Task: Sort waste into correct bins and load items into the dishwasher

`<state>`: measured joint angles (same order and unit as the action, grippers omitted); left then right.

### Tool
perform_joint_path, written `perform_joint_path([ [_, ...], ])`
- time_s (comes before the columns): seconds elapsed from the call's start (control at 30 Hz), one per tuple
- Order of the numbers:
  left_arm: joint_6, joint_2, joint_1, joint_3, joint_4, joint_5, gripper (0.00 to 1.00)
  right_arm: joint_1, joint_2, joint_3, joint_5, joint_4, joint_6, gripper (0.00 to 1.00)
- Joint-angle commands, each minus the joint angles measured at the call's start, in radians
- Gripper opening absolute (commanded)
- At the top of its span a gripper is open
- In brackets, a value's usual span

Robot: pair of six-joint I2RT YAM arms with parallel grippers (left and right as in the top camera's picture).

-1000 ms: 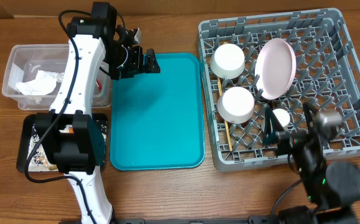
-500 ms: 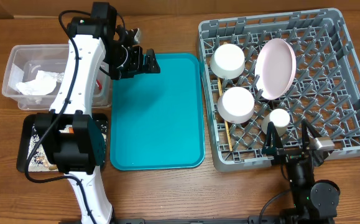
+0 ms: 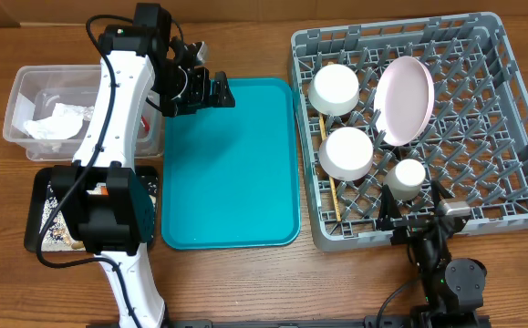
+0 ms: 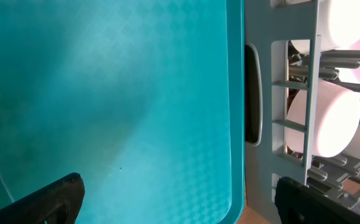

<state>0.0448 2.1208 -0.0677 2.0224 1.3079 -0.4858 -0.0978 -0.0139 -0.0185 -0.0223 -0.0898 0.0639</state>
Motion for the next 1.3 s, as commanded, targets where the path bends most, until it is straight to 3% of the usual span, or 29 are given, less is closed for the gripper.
perform_joint_path([
  [0.0, -0.016, -0.032, 0.001, 0.010, -0.004, 0.000, 1.00, 0.012, 0.012, 0.011, -0.010, 0.007, -0.103, 1.00],
  [1.27, -0.016, -0.020, 0.002, 0.010, -0.004, 0.031, 1.00, 0.066, 0.011, 0.011, -0.017, 0.009, -0.117, 1.00],
])
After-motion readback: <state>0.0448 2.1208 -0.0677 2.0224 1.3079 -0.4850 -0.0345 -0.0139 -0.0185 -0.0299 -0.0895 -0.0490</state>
